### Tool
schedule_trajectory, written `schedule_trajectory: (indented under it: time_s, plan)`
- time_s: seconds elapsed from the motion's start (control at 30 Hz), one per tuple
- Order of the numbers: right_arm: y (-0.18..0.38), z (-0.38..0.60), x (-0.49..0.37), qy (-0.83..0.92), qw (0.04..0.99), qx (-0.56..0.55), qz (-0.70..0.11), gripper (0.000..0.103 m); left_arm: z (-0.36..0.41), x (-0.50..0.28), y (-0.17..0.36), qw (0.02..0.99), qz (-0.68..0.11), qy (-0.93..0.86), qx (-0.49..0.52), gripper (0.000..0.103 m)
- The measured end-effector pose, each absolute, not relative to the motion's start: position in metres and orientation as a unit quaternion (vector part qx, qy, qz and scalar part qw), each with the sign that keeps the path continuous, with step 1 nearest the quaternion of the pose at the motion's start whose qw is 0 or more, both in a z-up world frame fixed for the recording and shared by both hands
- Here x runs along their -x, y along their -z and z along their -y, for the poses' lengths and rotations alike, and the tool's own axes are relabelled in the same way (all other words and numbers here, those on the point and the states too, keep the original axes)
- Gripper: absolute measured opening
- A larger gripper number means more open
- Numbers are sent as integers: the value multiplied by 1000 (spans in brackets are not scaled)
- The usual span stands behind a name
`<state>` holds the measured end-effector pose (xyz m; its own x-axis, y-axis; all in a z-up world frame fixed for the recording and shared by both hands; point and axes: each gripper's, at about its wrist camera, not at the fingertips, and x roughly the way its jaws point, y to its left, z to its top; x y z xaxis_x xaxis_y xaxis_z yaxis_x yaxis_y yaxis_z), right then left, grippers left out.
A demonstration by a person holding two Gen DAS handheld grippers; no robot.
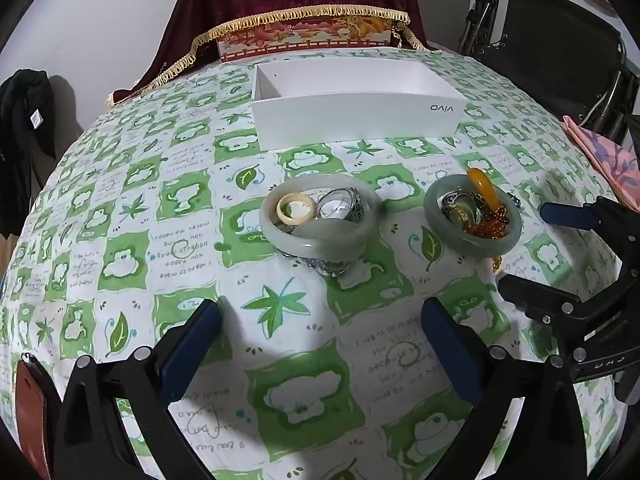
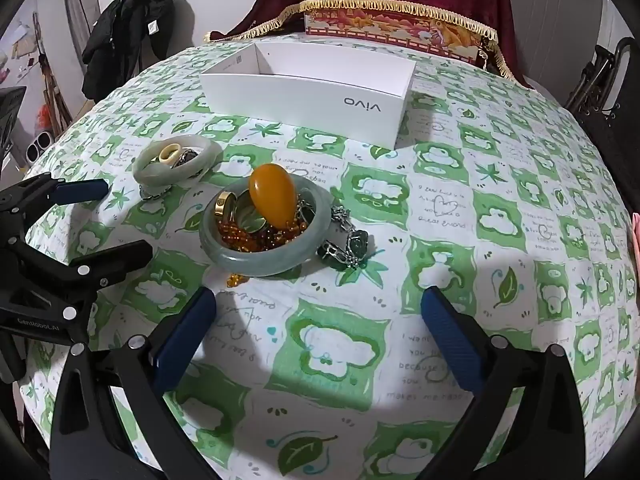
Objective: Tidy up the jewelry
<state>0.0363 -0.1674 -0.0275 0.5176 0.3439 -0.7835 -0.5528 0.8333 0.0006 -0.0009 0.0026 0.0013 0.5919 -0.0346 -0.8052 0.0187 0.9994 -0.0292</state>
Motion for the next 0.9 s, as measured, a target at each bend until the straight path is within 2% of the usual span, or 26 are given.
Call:
schedule_trajectory:
  time_s: [0.9]
  plan:
    - [28, 168, -37, -259, 862, 127, -417, 99, -1, 1, -1, 891, -453, 5, -11, 100]
